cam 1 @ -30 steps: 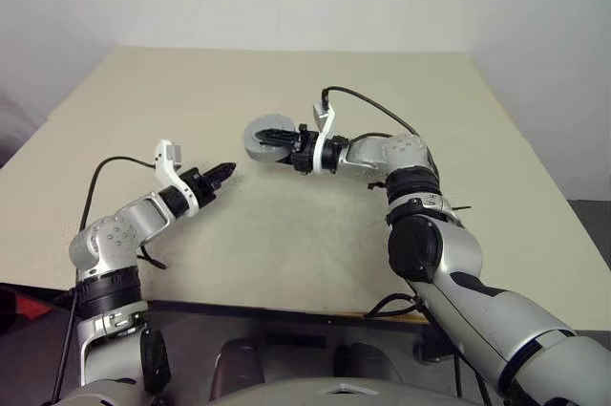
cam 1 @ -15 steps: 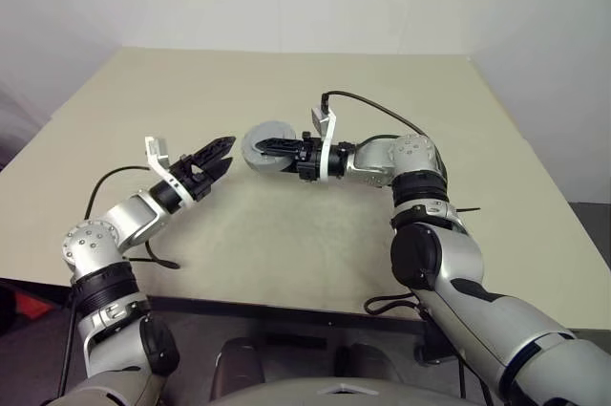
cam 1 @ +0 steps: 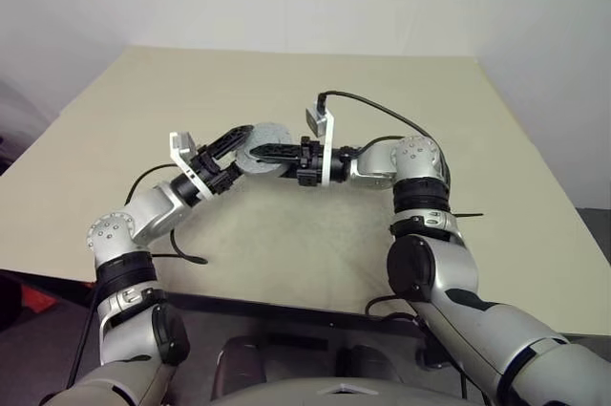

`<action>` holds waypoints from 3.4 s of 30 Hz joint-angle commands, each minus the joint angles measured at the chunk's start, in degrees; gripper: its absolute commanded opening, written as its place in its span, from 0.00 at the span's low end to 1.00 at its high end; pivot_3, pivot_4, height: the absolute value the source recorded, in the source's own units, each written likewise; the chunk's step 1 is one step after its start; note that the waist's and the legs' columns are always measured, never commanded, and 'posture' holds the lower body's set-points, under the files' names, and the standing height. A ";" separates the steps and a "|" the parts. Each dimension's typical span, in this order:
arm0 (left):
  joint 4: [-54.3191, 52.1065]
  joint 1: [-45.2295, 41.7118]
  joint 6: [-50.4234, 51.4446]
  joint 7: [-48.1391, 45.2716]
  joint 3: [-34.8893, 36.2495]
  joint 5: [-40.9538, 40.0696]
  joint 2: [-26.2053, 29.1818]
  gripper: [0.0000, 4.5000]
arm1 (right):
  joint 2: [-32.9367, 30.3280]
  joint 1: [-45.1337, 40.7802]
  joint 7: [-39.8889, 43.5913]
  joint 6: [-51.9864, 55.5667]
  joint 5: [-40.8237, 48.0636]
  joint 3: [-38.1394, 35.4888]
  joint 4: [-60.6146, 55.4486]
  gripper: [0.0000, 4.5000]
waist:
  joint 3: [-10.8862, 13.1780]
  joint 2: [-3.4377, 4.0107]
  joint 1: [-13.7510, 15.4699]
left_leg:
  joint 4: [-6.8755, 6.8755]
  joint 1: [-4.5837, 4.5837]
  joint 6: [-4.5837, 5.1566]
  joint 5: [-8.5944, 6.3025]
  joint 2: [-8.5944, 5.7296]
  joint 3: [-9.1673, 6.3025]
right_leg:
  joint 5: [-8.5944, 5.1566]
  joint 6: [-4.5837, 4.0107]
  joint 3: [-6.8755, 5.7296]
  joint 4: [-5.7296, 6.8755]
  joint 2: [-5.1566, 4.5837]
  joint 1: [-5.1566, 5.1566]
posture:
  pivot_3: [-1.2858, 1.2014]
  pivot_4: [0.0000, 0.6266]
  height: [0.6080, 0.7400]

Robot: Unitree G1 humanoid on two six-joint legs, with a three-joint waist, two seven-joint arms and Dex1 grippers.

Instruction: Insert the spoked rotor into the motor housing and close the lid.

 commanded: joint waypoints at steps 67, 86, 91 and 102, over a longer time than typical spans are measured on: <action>-8.78 6.09 -19.88 -0.48 -3.53 1.64 4.50 0.48 | -1.80 1.96 -4.71 -26.66 -8.26 8.22 2.66 0.94 | -0.02 -0.16 -0.36 | 0.13 0.29 -0.12 0.07 -0.03 -0.01 | 0.03 0.06 0.04 0.28 -0.06 0.18 | 0.52 0.00 1.00; -5.11 8.96 -36.81 4.80 4.00 10.95 6.31 0.48 | -3.19 2.70 -1.26 -29.82 -10.31 10.40 4.12 0.94 | -0.10 -0.45 -0.43 | 0.16 0.40 -0.12 0.07 -0.02 -0.02 | 0.04 0.07 0.04 0.30 -0.05 0.25 | 0.52 0.00 1.00; -1.13 8.45 -40.64 7.89 5.15 14.46 6.45 0.48 | -2.99 2.87 -1.58 -29.58 -10.47 10.16 3.66 0.94 | -0.11 -0.65 -0.43 | 0.16 0.41 -0.12 0.07 -0.02 -0.01 | 0.04 0.07 0.04 0.30 -0.04 0.26 | 0.52 0.00 1.00; 2.97 7.14 -41.03 12.07 6.04 17.67 6.56 0.48 | -2.81 2.81 -1.40 -30.22 -11.01 10.30 4.15 0.94 | -0.10 -0.96 -0.41 | 0.17 0.46 -0.12 0.07 -0.02 -0.03 | 0.04 0.07 0.04 0.30 -0.05 0.31 | 0.52 0.00 1.00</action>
